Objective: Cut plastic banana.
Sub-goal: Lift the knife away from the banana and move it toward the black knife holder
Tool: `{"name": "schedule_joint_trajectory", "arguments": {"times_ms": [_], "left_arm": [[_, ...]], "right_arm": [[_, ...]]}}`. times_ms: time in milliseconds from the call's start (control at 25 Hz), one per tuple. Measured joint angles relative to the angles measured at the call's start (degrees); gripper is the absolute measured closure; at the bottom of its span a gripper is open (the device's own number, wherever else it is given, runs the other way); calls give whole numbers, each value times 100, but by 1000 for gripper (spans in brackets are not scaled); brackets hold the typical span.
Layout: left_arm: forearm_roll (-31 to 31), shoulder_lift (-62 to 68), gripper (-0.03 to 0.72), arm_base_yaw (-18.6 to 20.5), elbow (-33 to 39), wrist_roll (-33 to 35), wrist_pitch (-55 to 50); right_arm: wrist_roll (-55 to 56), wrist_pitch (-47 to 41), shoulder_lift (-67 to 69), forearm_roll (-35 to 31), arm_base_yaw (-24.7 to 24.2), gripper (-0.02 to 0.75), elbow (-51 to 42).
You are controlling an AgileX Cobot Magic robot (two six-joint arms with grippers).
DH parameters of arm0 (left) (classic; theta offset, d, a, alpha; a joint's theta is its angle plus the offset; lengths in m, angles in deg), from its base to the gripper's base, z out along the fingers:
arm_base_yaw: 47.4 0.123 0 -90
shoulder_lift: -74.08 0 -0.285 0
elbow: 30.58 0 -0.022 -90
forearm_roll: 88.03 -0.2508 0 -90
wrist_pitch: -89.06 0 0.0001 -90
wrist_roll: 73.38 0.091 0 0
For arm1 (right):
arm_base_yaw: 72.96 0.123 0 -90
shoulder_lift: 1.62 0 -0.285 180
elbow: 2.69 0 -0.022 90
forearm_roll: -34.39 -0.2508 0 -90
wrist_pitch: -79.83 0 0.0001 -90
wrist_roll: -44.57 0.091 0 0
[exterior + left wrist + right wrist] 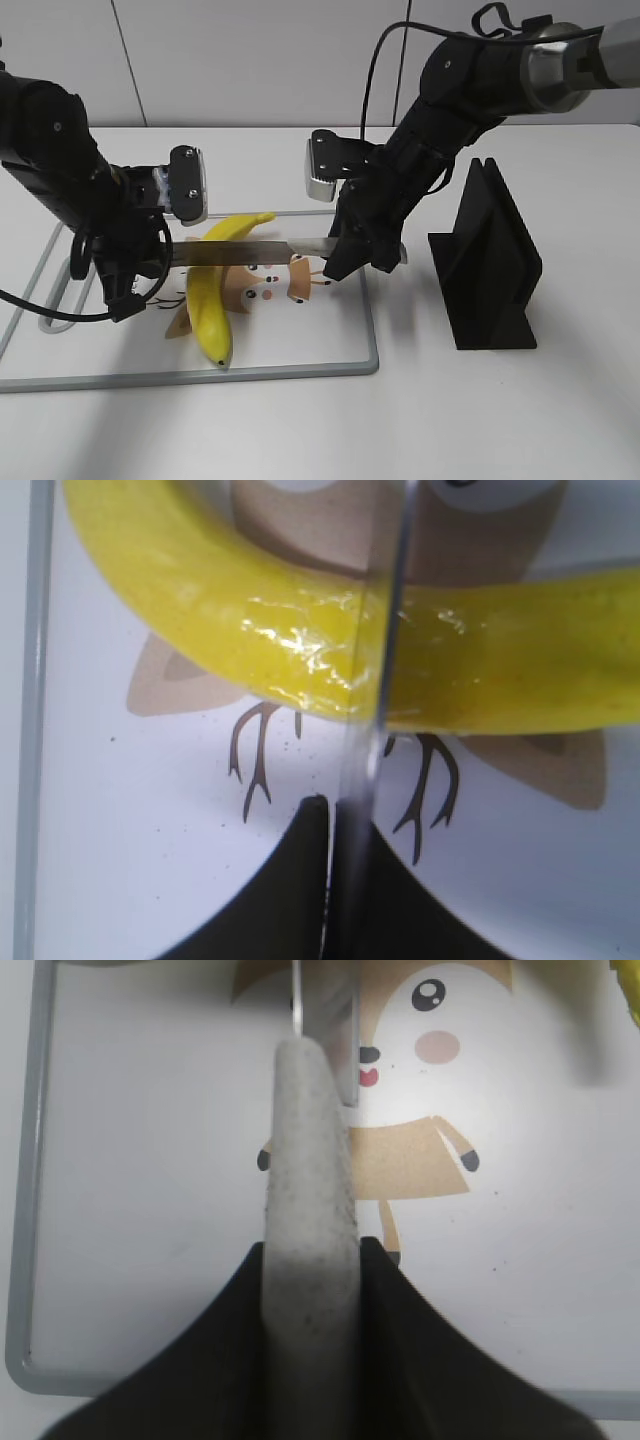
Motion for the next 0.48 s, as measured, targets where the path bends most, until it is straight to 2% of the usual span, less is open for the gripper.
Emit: {"name": "schedule_joint_trajectory", "arguments": {"times_ms": [480], "left_arm": [[-7,-840,706,0,73,-5,-215]], "right_arm": [[-7,-35,-577,40,17,543,-18]]}}
